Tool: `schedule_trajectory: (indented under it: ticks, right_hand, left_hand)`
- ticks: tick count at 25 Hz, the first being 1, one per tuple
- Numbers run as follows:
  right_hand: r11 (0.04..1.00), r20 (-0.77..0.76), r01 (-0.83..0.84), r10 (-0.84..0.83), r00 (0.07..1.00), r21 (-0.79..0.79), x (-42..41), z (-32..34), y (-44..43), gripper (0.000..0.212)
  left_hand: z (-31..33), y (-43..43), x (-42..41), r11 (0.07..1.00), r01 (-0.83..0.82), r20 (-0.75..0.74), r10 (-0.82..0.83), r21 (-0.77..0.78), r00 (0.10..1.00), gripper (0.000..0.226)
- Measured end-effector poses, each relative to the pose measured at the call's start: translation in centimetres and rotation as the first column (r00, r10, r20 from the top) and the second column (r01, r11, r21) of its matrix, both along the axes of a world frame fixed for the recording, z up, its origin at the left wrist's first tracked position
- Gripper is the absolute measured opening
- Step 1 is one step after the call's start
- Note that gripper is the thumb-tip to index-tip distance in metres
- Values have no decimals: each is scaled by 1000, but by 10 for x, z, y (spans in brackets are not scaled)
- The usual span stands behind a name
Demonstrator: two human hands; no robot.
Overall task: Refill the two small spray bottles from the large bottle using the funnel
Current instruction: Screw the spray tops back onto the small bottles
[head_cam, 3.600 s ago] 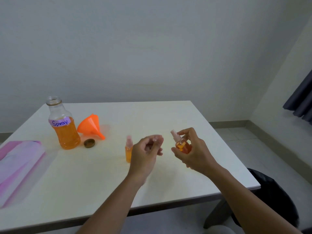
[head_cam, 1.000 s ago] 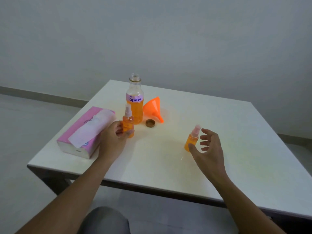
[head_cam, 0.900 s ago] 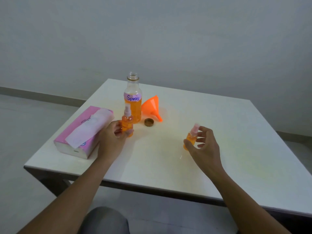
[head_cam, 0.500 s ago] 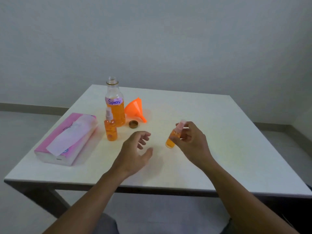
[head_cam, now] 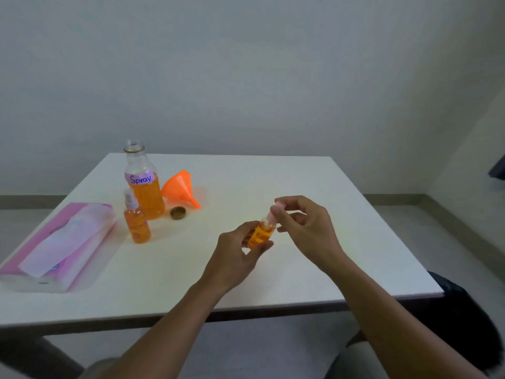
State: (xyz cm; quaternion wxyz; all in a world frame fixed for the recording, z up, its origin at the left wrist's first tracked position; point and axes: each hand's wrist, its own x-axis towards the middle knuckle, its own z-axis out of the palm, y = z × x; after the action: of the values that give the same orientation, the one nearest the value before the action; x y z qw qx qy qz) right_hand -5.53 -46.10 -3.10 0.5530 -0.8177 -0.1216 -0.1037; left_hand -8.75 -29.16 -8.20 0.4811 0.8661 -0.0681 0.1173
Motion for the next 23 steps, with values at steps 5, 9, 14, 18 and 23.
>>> schedule_trajectory:
  ticks: [5, 9, 14, 18, 23]
  right_hand:
    - [990, -144, -124, 114, 983, -60, 1, -4, -22, 50]
    - [984, -200, -169, 176, 964, 54, -2, -13, -34, 44]
    - [995, -124, -94, 98, 987, 37, 1, -14, -37, 32]
    - [996, -84, -57, 52, 995, -62, 5, -16, -41, 32]
    - [988, -28, -93, 90, 996, -124, 0, -21, -36, 23]
  left_hand:
    - [4, -17, 0, 988, 30, -83, -43, -154, 996, 45]
    - [10, -24, 4, 971, 73, -88, -95, -227, 992, 41]
    - [10, -21, 7, 966, 141, -88, -163, -217, 983, 58]
    - [29, -11, 19, 955, 99, -41, -115, -279, 992, 48]
    - [54, -28, 32, 967, 129, -59, -145, -222, 988, 30]
